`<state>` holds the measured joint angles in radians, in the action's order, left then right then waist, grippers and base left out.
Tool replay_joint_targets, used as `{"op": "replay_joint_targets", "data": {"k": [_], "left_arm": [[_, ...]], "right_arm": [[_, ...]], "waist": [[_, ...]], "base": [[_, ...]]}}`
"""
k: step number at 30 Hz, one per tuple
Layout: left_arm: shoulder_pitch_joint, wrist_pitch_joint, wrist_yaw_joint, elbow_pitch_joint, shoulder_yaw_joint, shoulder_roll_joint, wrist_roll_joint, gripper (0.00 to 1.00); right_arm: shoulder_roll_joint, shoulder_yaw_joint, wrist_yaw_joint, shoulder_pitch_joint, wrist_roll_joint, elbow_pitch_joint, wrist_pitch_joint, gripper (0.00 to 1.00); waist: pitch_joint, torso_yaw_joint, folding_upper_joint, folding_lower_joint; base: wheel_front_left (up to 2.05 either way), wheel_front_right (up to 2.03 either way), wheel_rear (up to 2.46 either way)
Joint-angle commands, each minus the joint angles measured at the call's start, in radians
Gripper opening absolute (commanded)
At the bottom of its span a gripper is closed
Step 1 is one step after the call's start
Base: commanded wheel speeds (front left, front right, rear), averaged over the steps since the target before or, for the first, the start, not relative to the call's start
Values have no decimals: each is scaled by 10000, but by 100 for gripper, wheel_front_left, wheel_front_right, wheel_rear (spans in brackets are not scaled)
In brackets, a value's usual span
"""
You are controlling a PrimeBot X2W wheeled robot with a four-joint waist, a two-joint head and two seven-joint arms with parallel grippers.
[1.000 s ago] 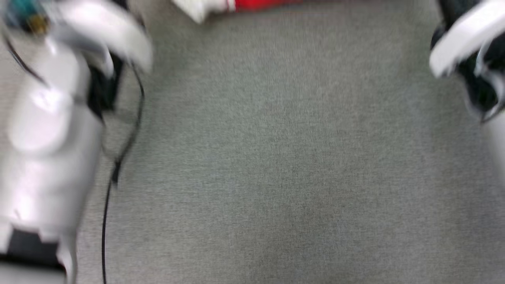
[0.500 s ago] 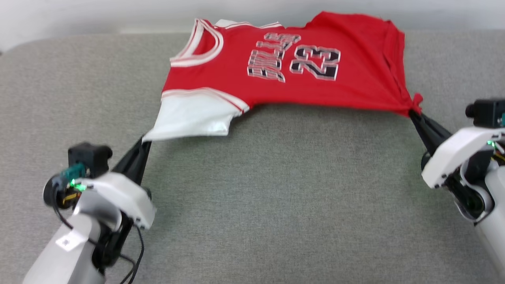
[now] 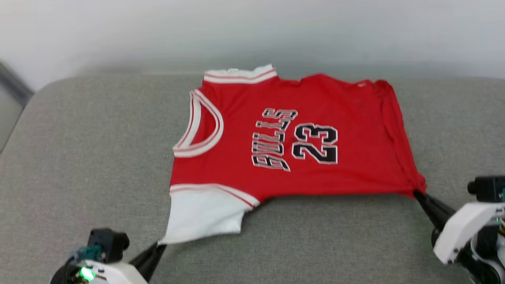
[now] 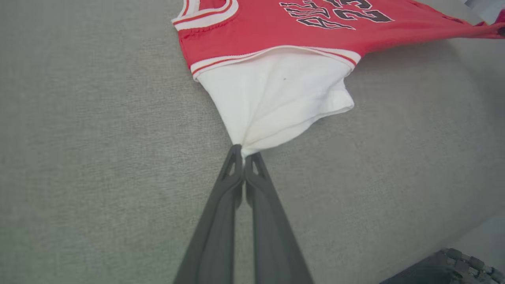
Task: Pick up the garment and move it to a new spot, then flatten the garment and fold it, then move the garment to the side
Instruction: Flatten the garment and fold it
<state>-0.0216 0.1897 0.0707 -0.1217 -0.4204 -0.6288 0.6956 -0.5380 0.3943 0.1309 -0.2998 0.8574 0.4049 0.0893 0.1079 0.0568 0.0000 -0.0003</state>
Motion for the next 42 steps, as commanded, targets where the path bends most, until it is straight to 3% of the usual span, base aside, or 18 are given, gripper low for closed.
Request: {"op": "replay_joint_targets", "data": {"k": [1, 8, 11, 16, 20, 28, 42], "left_arm": [[-476, 232, 96, -374, -38, -171, 194, 0], [-1742, 1029, 116, -1519, -226, -767, 762, 0], [-2501, 1639, 37, -2150, -349, -1181, 1346, 0], [-3076, 2086, -63, -2589, -440, -1545, 1815, 0], [-2989, 1854, -6, -2667, -365, -1546, 1625, 0], [-1769, 1007, 128, -2474, 200, -1128, 1084, 0], [1585, 886, -351, -1074, 189, -504, 205, 0]], "right_arm": [[-168, -129, -4, 598, 103, -303, 85, 0], [-538, -730, -4, 2373, 239, -1548, 704, 0], [-649, -1511, -4, 3629, 301, -2477, 1365, 0], [-510, -2358, -4, 4803, 367, -3392, 2287, 0], [-232, -2931, -4, 5194, 149, -4002, 2708, 0], [430, -3554, -4, 4689, -33, -4645, 3270, 0], [1073, -3809, -4, 2763, -805, -4524, 4374, 0]], "waist": [[-344, 7, 0, 3], [-847, -24, 0, 3], [-1001, -49, 0, 3], [-1065, -119, 0, 3], [-958, -225, 0, 3], [-622, -390, 0, 3], [651, -684, 0, 3]], "base": [[0, 0, 0], [0, 0, 0], [0, 0, 0], [0, 0, 0], [0, 0, 0], [0, 0, 0], [0, 0, 0]]}}
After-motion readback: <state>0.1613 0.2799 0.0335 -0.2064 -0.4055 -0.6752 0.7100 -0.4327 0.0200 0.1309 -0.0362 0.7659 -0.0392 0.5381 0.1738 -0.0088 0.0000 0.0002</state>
